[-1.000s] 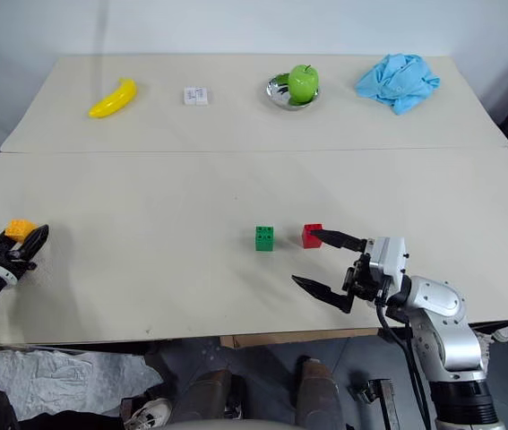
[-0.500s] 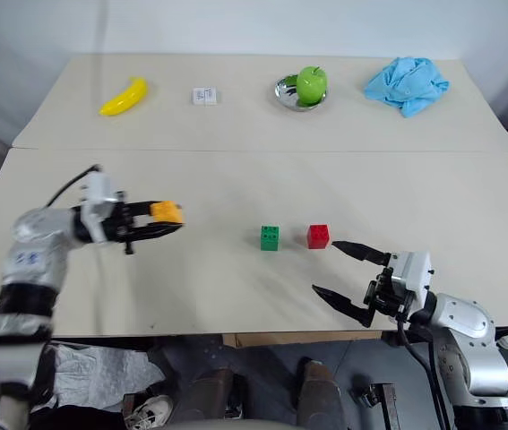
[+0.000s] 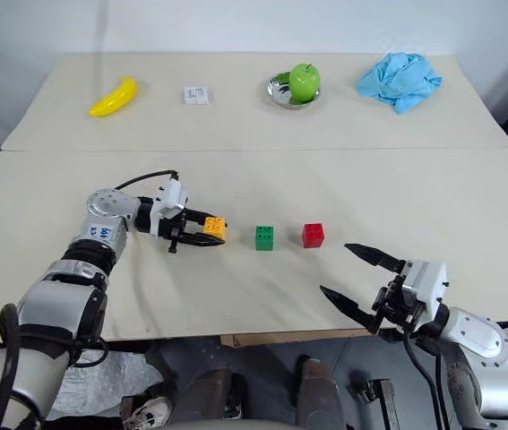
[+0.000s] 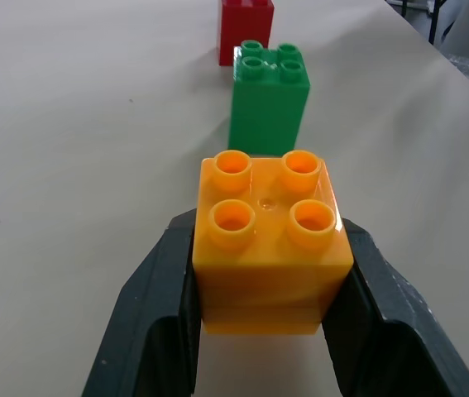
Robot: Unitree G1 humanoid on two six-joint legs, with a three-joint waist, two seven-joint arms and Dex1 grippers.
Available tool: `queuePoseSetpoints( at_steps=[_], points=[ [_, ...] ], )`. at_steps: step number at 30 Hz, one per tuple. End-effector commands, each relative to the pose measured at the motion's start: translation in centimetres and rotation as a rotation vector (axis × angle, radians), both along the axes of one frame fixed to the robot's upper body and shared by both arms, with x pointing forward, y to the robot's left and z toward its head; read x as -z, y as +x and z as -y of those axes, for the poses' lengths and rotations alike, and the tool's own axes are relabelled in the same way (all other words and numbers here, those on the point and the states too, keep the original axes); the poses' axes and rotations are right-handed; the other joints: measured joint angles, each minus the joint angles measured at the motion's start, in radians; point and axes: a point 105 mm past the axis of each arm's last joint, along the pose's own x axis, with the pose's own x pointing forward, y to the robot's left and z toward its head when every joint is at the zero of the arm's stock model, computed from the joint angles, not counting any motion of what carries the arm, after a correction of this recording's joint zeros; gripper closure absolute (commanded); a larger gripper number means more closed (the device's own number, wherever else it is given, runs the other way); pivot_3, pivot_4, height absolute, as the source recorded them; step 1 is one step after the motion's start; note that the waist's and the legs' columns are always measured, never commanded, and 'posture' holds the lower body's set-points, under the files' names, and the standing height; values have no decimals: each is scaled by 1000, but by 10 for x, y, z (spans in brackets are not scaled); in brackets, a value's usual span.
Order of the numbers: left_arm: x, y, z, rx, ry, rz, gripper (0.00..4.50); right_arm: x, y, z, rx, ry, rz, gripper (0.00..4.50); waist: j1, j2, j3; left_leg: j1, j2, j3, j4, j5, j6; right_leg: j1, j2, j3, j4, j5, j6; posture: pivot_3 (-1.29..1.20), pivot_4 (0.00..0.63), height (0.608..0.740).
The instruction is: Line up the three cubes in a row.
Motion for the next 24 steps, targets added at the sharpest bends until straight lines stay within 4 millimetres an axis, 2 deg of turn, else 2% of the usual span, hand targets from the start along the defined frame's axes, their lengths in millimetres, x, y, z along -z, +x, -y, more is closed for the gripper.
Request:
queuePoseSetpoints(
  at_steps=[1, 11, 13, 17, 20, 24],
  points=[
    [-4, -1, 5, 41, 14, 32, 2972, -14, -5, -2, -23, 35, 48, 0, 1, 0, 0, 0, 0, 0, 0, 0, 0, 0, 0, 0, 0, 0, 0, 0, 150, 740],
    [4, -1, 5, 32, 31, 2, 2972, -9, -4, -12, -118, 22, 63, 0, 2, 0, 0, 0, 0, -7, 1, 0, 0, 0, 0, 0, 1, 0, 0, 0, 150, 740],
    [4, 0, 7, 28, 29, -3, 2253, -10, -3, -11, -120, 20, 64, 0, 3, 0, 0, 0, 0, -7, 1, 0, 0, 0, 0, 0, 1, 0, 0, 0, 150, 740],
    [3, 0, 7, 28, 18, 2, 1135, -8, -4, -12, -123, 16, 56, 0, 7, 0, 0, 0, 0, -7, 1, 0, 0, 0, 0, -1, 1, 0, 0, 0, 150, 740],
    [-5, 0, -4, 16, -13, 35, 169, -8, -7, -11, -126, 15, 51, 0, 9, 0, 0, 0, 0, -7, 1, 0, 0, 0, 0, -1, 1, 0, 0, 0, 150, 740],
    [-16, -8, -36, -7, -35, 66, 78, -11, -9, -5, -135, 12, 59, 0, 2, 0, 0, 0, 1, -8, 1, 0, 0, 0, 0, 0, 1, 0, 0, 0, 150, 740]
  ],
)
